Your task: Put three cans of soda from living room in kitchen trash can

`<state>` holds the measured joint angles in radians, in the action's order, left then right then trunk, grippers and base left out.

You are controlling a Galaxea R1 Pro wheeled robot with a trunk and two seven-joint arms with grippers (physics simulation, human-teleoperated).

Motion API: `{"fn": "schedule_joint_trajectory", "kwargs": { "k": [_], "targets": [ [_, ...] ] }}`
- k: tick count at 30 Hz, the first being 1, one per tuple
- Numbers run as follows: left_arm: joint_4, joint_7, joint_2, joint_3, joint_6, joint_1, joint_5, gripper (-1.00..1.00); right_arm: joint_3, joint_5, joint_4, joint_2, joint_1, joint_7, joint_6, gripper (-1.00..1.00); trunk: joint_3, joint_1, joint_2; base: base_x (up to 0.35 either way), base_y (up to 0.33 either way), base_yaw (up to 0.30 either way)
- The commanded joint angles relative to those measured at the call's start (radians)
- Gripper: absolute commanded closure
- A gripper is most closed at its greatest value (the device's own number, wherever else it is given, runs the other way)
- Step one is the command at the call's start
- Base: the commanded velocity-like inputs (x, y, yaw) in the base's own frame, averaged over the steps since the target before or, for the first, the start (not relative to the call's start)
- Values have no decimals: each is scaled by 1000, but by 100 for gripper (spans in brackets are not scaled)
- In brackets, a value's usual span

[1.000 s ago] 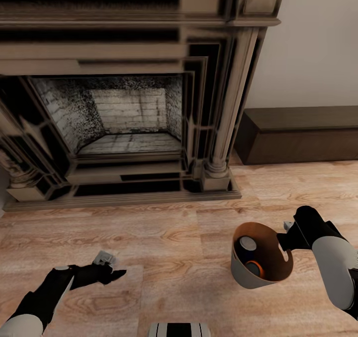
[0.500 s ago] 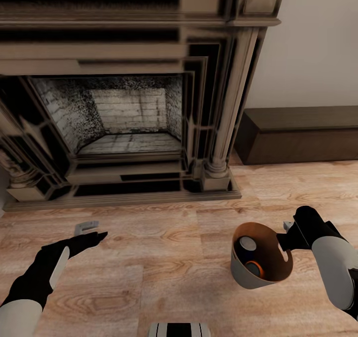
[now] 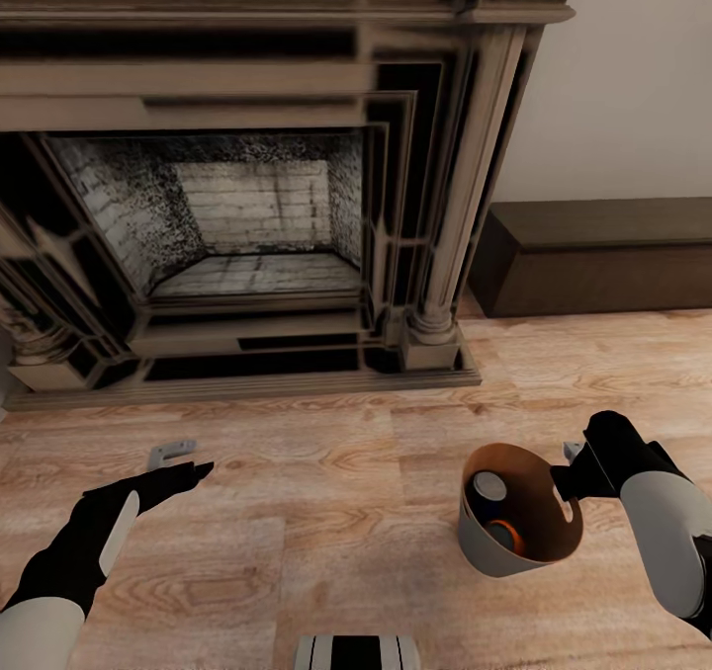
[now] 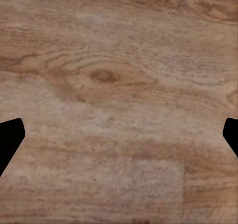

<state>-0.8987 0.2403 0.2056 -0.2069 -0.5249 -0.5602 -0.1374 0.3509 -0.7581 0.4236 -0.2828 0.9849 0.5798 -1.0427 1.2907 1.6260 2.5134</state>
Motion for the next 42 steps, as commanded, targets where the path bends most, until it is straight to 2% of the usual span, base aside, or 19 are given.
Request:
{"fn": "schedule_joint_trajectory", "kwargs": {
  "k": [1,9,14,21,29,42],
  "targets": [
    [0,0,0,0,1,0,0,-100,2,16,0,0,0,4,-4,100,0,0,0,0,0,0],
    [3,2,0,1,5,0,-1,-100,2,16,0,-1,0,4,-4,100,0,0,0,0,0,0],
    [29,3,0,1,7,0,1,-100,2,15,0,-1,0,4,-4,100,19,2,1,0,0,0],
    [40,3,0,1,9,0,1,-100,2,14,0,-1,0,4,-4,100,19,2,1,0,0,0],
    [43,3,-1,3,30,0,2,-100,2,13,0,-1,-4,3,-4,100,50,6,3,0,0,0],
    [69,3,-2,3,41,-1,1,-100,2,13,1,-1,-10,3,-4,100,50,6,3,0,0,0]
  ]
}}
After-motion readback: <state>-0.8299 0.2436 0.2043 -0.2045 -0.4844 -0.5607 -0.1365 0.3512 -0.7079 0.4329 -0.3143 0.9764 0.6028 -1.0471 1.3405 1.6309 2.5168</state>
